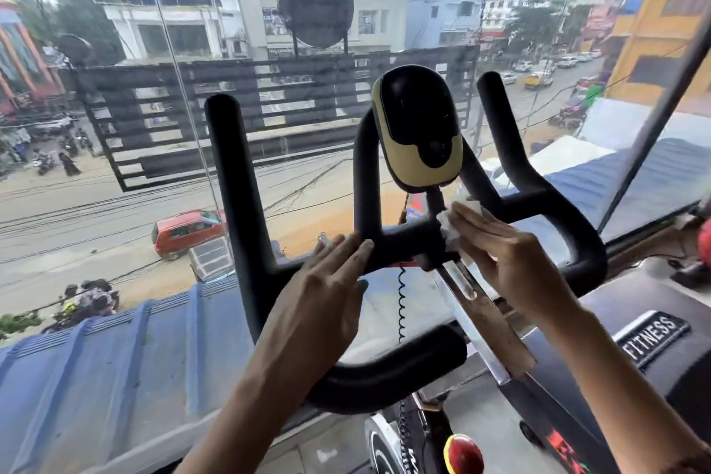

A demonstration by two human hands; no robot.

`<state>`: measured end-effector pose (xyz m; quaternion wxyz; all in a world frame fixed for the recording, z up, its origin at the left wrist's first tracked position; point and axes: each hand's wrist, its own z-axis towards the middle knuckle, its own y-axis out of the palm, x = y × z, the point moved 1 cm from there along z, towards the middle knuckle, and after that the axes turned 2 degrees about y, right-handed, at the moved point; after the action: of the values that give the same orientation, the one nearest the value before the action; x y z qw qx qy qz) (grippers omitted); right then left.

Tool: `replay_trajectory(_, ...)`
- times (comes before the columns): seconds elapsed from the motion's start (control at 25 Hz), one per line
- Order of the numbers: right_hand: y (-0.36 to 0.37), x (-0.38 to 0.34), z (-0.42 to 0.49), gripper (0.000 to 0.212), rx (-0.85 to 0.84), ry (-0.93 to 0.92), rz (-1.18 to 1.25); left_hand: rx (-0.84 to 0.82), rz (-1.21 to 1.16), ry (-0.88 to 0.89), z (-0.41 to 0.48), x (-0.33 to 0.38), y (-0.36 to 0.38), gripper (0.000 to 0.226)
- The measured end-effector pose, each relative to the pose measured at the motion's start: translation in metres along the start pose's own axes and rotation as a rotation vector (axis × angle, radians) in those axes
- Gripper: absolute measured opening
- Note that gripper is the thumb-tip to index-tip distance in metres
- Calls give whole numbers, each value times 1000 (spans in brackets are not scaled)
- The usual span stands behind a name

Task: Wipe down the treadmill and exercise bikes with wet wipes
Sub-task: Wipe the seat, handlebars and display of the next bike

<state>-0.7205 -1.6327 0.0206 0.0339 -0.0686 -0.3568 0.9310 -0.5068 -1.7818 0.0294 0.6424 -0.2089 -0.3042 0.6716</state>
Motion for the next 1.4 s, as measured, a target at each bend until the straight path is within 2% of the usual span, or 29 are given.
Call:
replay_trajectory(0.16, 5, -4, 10, 43, -166, -299, 26, -109, 134, 195, 19, 13, 26, 51)
replay_trajectory(0.36, -16, 45, 21, 31, -178, -418, 87, -166, 282, 275, 63, 48, 48, 67)
replay_trajectory(0.52, -35, 103, 16, 33, -207, -308, 213, -208, 293, 254, 94, 65, 76, 65)
replay_trajectory(0.6, -40, 116, 12, 38, -179, -257, 177, -232, 321, 262, 105, 69, 93, 67)
replay_trajectory(0.68, -37, 111, 8, 35, -117, -254, 120, -222, 311, 267, 110, 68, 105, 58)
replay_trajectory(0.76, -26, 103, 5, 33, -136, -264, 183, -191, 313, 277, 110, 66, 105, 42)
replay_trajectory(0.92, -28, 141, -3, 41, -191, -293, 263, -199, 327, 268, 108, 65, 106, 46)
replay_trajectory(1.04, -44, 176, -13, 41, -111, -99, 229, -210, 343, 255, 107, 66, 105, 45)
replay_trajectory(1.16, -33, 161, -3, 40, -72, -79, 227, -209, 325, 280, 107, 68, 105, 44)
replay_trajectory(1.28, -18, 134, 9, 38, -182, -159, 309, -223, 349, 381, 111, 69, 109, 48)
replay_trajectory(1.4, -36, 166, 2, 41, -164, -87, 299, -242, 429, 434, 125, 73, 120, 49)
